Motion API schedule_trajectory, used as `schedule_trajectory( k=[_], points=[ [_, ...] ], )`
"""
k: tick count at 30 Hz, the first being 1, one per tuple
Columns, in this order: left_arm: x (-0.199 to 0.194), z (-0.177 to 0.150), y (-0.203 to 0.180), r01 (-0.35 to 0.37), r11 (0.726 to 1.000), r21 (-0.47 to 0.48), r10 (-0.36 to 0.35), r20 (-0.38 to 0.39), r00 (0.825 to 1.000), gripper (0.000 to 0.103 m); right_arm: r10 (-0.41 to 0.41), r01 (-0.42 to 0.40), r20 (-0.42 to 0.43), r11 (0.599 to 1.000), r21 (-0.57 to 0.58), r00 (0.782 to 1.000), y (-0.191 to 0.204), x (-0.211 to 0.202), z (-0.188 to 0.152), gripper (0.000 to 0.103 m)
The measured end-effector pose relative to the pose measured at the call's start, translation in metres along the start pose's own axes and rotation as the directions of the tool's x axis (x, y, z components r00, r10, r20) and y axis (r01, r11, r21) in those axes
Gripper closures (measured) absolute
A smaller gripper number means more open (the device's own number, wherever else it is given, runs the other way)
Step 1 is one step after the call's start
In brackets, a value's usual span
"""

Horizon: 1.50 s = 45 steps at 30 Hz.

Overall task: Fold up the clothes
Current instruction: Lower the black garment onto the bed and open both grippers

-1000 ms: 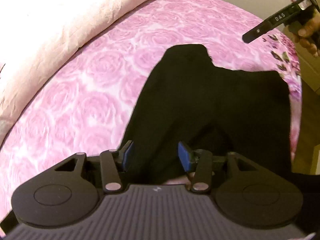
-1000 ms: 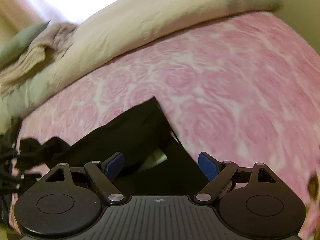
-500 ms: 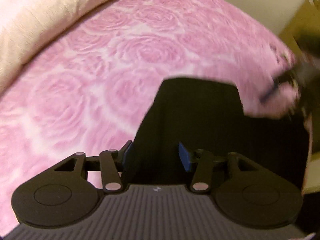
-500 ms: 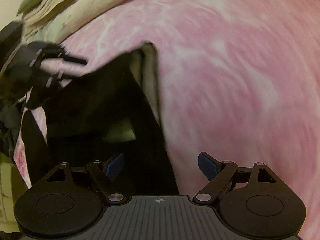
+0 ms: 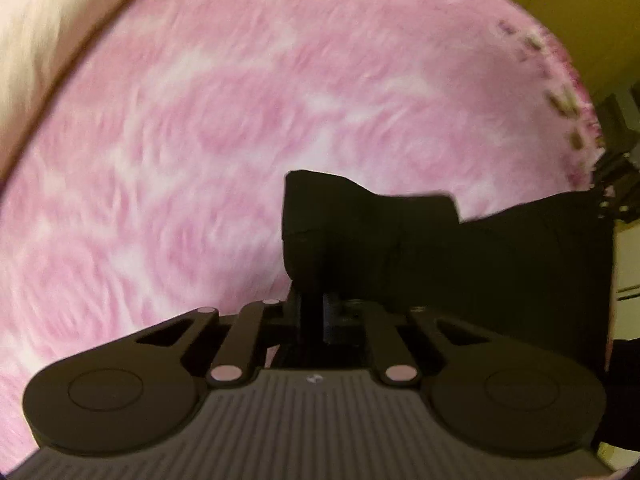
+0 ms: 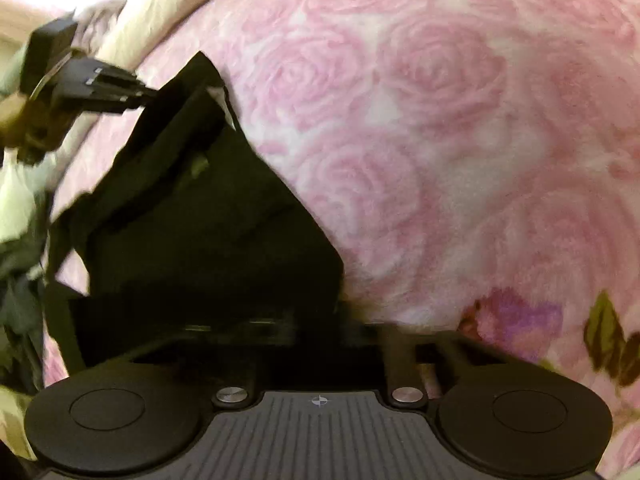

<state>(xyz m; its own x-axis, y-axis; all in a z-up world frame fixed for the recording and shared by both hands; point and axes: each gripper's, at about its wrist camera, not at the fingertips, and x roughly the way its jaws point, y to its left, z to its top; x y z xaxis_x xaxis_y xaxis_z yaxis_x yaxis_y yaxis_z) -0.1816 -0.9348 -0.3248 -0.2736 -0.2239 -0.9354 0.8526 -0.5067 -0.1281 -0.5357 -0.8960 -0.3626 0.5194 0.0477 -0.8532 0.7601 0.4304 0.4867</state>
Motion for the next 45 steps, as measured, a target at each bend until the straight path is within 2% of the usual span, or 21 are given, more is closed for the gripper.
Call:
schedule_trajectory(
  k=[3, 6, 9, 10, 12, 13, 14, 15, 17, 20, 23, 26, 30, 31, 32, 34, 37, 39, 42, 43, 45],
  points=[
    [-0.028, 0.038, -0.013, -0.022, 0.997, 0.075, 0.015, 0.096, 0.995, 0.098, -0.015, 0.015, 0.067, 1.0, 0.002, 0.998, 0.007, -0.032, 0.0, 0.097],
    [-0.03, 0.08, -0.021, -0.044, 0.99, 0.134, 0.024, 0.154, 0.988, 0.098, -0.07, 0.065, 0.132, 0.997, 0.037, 0.989, 0.0, -0.068, -0.003, 0.099],
    [0.003, 0.112, -0.025, -0.061, 0.987, 0.147, 0.043, 0.125, 0.991, 0.093, -0.138, 0.125, 0.147, 0.988, 0.095, 0.979, -0.016, -0.079, -0.014, 0.098],
    [0.012, 0.118, -0.025, -0.07, 0.988, 0.14, 0.054, 0.112, 0.992, 0.088, -0.156, 0.14, 0.143, 0.983, 0.116, 0.977, -0.021, -0.077, -0.017, 0.098],
    [0.022, 0.118, -0.021, -0.098, 0.99, 0.1, 0.089, 0.091, 0.992, 0.086, -0.187, 0.166, 0.143, 0.975, 0.149, 0.972, -0.026, -0.073, -0.023, 0.095],
    [0.023, 0.116, -0.018, -0.111, 0.991, 0.078, 0.105, 0.085, 0.991, 0.082, -0.211, 0.187, 0.147, 0.969, 0.16, 0.966, -0.027, -0.072, -0.025, 0.068],
    [0.017, 0.109, -0.016, -0.125, 0.99, 0.06, 0.12, 0.086, 0.989, 0.074, -0.253, 0.226, 0.159, 0.96, 0.166, 0.954, -0.026, -0.075, -0.026, 0.033],
    [0.008, 0.1, -0.013, -0.14, 0.989, 0.049, 0.135, 0.09, 0.987, 0.069, -0.278, 0.249, 0.182, 0.954, 0.168, 0.943, -0.025, -0.078, -0.028, 0.024],
    [-0.012, 0.078, -0.007, -0.174, 0.984, 0.019, 0.172, 0.095, 0.981, 0.064, -0.267, 0.237, 0.214, 0.959, 0.157, 0.94, -0.021, -0.082, -0.028, 0.023],
    [-0.053, 0.029, 0.007, -0.246, 0.967, -0.066, 0.251, 0.08, 0.965, 0.064, -0.238, 0.219, 0.217, 0.97, 0.11, 0.947, -0.01, -0.074, -0.02, 0.023],
    [-0.106, -0.043, 0.023, -0.343, 0.921, -0.187, 0.357, 0.042, 0.933, 0.061, -0.201, 0.2, 0.232, 0.979, 0.03, 0.952, 0.016, -0.059, -0.002, 0.023],
    [-0.161, -0.136, 0.037, -0.44, 0.844, -0.307, 0.453, -0.03, 0.891, 0.052, -0.157, 0.177, 0.243, 0.982, -0.063, 0.957, 0.05, -0.043, 0.016, 0.023],
    [-0.218, -0.277, 0.038, -0.549, 0.735, -0.399, 0.528, -0.172, 0.832, 0.046, -0.096, 0.14, 0.24, 0.974, -0.177, 0.966, 0.114, -0.017, 0.028, 0.023],
    [-0.228, -0.312, 0.036, -0.57, 0.714, -0.406, 0.537, -0.205, 0.819, 0.042, -0.082, 0.133, 0.238, 0.97, -0.205, 0.968, 0.131, -0.011, 0.03, 0.023],
    [-0.236, -0.343, 0.033, -0.586, 0.705, -0.4, 0.542, -0.23, 0.809, 0.041, -0.074, 0.129, 0.233, 0.965, -0.23, 0.97, 0.15, -0.002, 0.03, 0.023],
    [-0.243, -0.406, 0.022, -0.601, 0.72, -0.347, 0.538, -0.268, 0.799, 0.04, -0.069, 0.129, 0.222, 0.954, -0.269, 0.973, 0.19, 0.019, 0.029, 0.023],
    [-0.238, -0.478, 0.01, -0.59, 0.775, -0.224, 0.525, -0.292, 0.8, 0.04, -0.073, 0.132, 0.199, 0.945, -0.301, 0.977, 0.252, 0.053, 0.019, 0.023],
    [-0.236, -0.514, 0.009, -0.563, 0.806, -0.184, 0.509, -0.273, 0.816, 0.04, -0.077, 0.126, 0.174, 0.949, -0.29, 0.982, 0.288, 0.078, 0.009, 0.023],
    [-0.233, -0.555, 0.018, -0.528, 0.829, -0.185, 0.486, -0.229, 0.843, 0.04, -0.101, 0.136, 0.14, 0.954, -0.267, 0.985, 0.336, 0.115, -0.002, 0.022],
    [-0.233, -0.565, 0.022, -0.521, 0.833, -0.189, 0.482, -0.214, 0.849, 0.043, -0.109, 0.14, 0.13, 0.956, -0.258, 0.985, 0.351, 0.125, -0.004, 0.023],
    [-0.229, -0.578, 0.028, -0.514, 0.838, -0.185, 0.484, -0.183, 0.855, 0.058, -0.105, 0.132, 0.115, 0.955, -0.266, 0.988, 0.381, 0.142, -0.007, 0.023]
  ],
)
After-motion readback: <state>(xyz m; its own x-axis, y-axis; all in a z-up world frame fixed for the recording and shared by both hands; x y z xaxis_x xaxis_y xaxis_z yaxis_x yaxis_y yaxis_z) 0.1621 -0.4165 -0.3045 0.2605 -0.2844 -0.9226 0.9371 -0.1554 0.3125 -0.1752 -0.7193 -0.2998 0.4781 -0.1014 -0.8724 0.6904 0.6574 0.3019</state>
